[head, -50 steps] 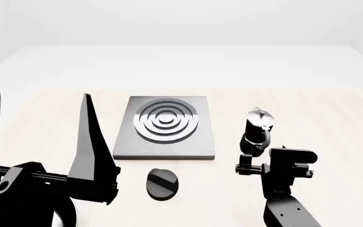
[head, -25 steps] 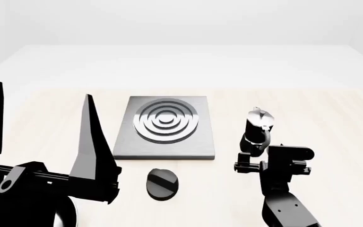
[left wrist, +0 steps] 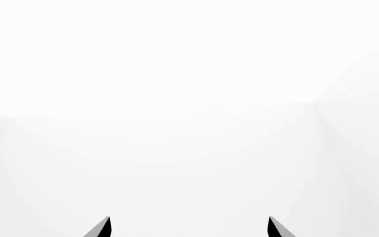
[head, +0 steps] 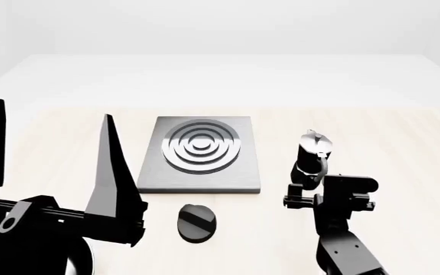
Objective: Turn on the stove and put the moka pot on it.
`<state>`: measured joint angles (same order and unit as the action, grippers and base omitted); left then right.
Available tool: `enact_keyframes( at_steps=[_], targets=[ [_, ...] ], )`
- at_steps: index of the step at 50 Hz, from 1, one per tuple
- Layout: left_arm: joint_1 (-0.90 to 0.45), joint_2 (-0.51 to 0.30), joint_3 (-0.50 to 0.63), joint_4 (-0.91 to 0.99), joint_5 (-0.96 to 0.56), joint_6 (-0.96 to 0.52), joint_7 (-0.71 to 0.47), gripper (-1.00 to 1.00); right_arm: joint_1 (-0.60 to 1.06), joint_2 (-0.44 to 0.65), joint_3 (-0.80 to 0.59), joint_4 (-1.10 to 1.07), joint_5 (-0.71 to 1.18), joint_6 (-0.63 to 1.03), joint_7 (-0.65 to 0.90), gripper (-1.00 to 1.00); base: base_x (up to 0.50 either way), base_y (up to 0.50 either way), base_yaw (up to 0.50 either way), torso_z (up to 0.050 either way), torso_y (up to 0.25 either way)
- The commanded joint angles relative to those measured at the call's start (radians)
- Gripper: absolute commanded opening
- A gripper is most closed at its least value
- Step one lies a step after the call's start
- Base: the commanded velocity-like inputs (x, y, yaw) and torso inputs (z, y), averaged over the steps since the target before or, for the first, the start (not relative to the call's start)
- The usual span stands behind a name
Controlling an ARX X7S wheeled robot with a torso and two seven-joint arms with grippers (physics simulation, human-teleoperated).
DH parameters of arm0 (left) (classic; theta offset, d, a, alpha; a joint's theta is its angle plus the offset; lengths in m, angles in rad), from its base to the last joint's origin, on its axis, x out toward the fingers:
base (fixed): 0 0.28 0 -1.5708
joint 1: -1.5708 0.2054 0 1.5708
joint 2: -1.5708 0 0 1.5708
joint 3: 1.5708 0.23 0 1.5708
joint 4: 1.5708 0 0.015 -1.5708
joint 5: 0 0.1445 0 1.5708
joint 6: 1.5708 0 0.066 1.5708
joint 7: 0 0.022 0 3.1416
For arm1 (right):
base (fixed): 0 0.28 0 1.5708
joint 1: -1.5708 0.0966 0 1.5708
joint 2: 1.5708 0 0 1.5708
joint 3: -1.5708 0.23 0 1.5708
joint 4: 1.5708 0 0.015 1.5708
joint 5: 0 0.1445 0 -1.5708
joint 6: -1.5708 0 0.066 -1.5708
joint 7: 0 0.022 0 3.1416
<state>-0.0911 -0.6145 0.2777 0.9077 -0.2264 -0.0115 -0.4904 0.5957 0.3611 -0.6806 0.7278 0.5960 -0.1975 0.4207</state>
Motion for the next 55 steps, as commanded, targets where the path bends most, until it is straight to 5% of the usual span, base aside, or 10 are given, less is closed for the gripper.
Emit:
enact_keyframes(
  at_steps=[1,21,22,39,55],
  targets=[
    [0.001,-0.001,0.002,-0.005,-0.001,0.006,0.000,1.00,0.016,-0.011,0.003,0.028,0.000,-0.005,-0.012,1.00,0.00,0.00,0.00,0.000,0.000],
    [-0.003,-0.004,0.003,-0.003,-0.009,0.002,-0.003,1.00,0.028,-0.027,0.013,0.095,-0.003,-0.035,-0.029,1.00,0.00,0.00,0.00,0.000,0.000],
    [-0.003,-0.004,0.003,-0.003,-0.009,0.002,-0.003,1.00,0.028,-0.028,0.012,0.097,-0.005,-0.036,-0.029,-1.00,0.00,0.00,0.00,0.000,0.000],
    [0.003,-0.005,0.003,-0.007,-0.014,0.013,-0.006,1.00,-0.008,0.039,-0.012,-0.153,-0.008,0.052,0.045,-1.00,0.00,0.00,0.00,0.000,0.001],
    [0.012,-0.006,0.003,-0.021,-0.014,0.035,-0.006,1.00,0.126,0.018,-0.040,-0.185,-0.047,0.144,0.066,-1.00,0.00,0.00,0.00,0.000,0.001]
  ],
)
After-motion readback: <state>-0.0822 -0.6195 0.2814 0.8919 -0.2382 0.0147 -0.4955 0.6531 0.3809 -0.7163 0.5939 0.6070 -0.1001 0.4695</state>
